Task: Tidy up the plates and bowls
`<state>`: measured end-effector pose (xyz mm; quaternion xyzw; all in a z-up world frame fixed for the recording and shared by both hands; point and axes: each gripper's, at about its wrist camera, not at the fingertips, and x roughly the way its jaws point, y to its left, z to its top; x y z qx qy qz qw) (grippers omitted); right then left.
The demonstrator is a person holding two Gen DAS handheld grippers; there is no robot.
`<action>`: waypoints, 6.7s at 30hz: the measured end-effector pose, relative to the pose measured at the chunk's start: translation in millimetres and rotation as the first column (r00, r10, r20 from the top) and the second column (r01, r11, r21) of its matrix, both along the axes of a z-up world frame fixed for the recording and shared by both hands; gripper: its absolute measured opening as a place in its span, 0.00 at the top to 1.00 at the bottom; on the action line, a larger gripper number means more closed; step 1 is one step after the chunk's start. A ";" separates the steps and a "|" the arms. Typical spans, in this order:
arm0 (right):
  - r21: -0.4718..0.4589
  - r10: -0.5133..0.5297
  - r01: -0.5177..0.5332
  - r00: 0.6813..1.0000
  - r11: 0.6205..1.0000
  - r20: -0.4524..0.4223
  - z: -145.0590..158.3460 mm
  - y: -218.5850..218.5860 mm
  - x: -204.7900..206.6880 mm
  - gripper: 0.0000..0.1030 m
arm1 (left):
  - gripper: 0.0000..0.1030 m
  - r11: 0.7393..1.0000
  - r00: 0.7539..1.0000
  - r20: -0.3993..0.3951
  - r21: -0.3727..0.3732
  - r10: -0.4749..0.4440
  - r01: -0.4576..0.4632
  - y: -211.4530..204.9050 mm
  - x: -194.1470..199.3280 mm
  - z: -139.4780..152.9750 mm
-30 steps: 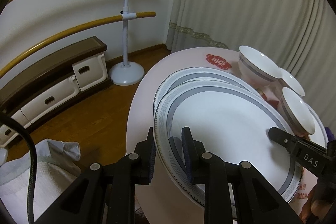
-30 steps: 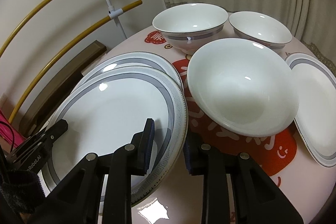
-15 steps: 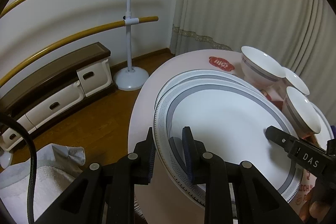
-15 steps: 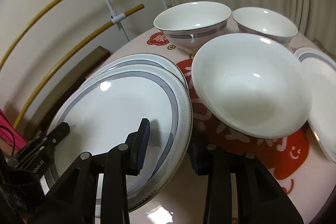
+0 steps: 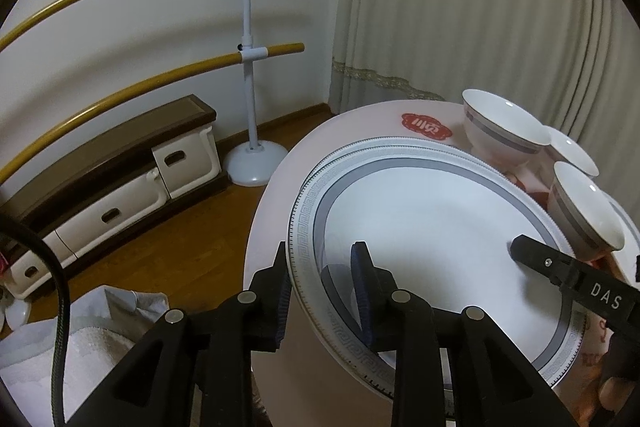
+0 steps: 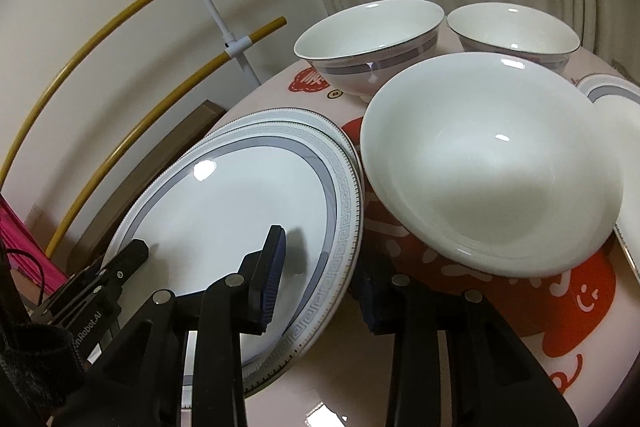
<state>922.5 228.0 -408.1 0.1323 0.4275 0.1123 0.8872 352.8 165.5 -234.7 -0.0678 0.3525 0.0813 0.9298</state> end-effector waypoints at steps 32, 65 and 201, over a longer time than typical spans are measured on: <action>0.000 0.010 -0.010 1.000 1.000 -0.019 -1.0 -5.7 -1.6 0.67 | 0.58 0.997 0.999 -0.042 0.075 0.028 -0.025 -18.3 28.5 -18.5; -0.109 -0.156 0.176 0.973 0.978 0.171 101.9 -212.0 -151.2 0.29 | 0.15 0.980 0.979 0.058 0.039 -0.196 0.194 -239.8 -47.4 87.1; 0.051 0.088 -0.093 0.992 0.994 0.089 53.8 -47.5 -100.4 0.82 | 0.85 0.980 0.993 0.092 -0.178 -0.075 0.090 9.1 -103.0 46.7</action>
